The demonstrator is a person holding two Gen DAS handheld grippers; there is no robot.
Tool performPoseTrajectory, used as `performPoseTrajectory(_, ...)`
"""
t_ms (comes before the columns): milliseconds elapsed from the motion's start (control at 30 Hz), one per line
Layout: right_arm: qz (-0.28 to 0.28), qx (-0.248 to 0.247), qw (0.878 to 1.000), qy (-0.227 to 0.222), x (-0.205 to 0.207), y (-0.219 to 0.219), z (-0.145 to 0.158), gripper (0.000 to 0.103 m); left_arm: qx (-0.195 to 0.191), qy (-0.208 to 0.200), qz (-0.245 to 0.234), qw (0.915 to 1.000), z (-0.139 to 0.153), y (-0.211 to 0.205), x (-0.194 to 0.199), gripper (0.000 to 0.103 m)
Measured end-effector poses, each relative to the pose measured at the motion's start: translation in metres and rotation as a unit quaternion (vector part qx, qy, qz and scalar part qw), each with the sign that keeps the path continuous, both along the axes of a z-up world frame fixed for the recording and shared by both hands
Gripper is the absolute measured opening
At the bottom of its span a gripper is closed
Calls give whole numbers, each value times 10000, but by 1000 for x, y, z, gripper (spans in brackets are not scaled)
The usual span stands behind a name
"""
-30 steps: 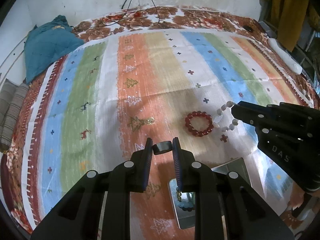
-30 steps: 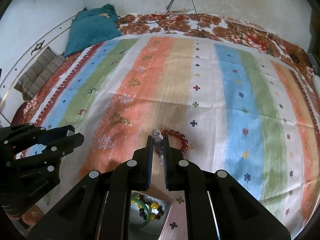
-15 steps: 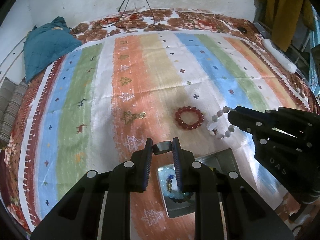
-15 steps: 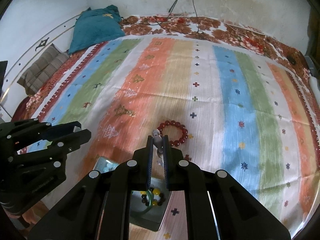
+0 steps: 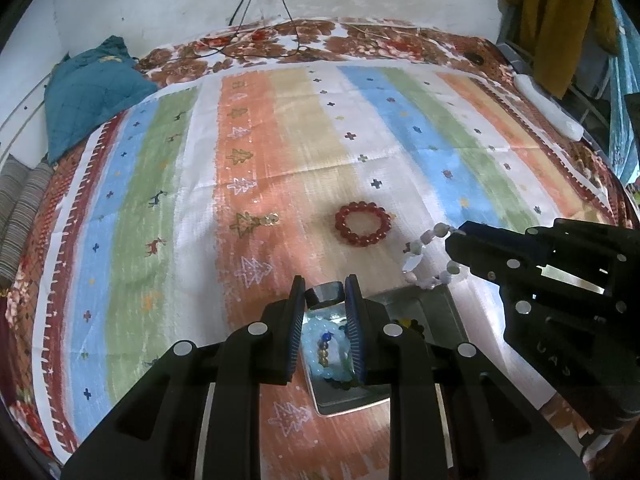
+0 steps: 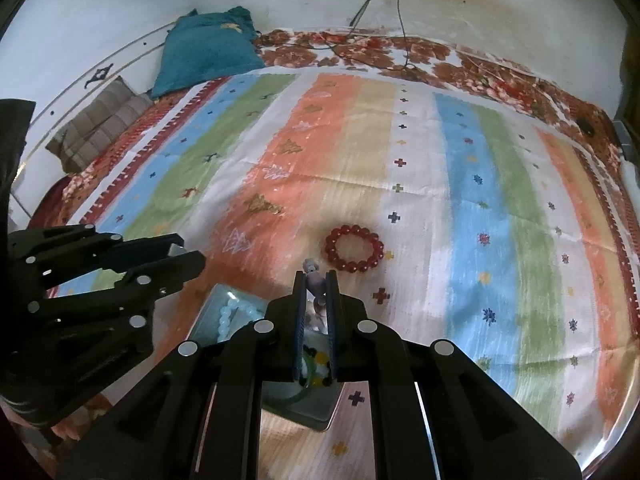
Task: Organize jewelry
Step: 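Lift the charm and pearl bracelet and carry both over the tin, then lower both items into the tin and open both tools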
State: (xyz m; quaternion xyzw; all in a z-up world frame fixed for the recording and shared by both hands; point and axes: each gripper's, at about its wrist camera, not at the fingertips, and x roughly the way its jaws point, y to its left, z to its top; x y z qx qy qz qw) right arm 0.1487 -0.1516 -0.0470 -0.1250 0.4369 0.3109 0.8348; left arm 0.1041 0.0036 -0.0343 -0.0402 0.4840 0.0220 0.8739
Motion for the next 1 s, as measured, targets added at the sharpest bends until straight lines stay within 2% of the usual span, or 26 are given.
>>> performPoseTrajectory(533,74,-45,9999,67,-26,-9,-4,11,141,23,7,9999,-6,-10,-18,20)
performPoseTrajectory(867,132,-50,9998,142,-35,-11,-7,11,127,63,7,9999,-8,-11,-25,20)
performPoseTrajectory(933,115,-91,9998,156,-35,-11,-9,11,24,105,30,9999,-9,-9,-25,20)
performPoseTrajectory(1000,31,-155,9998,95,-34,-11,-9,11,-32,145,101,9998,-10,-6,-24,25)
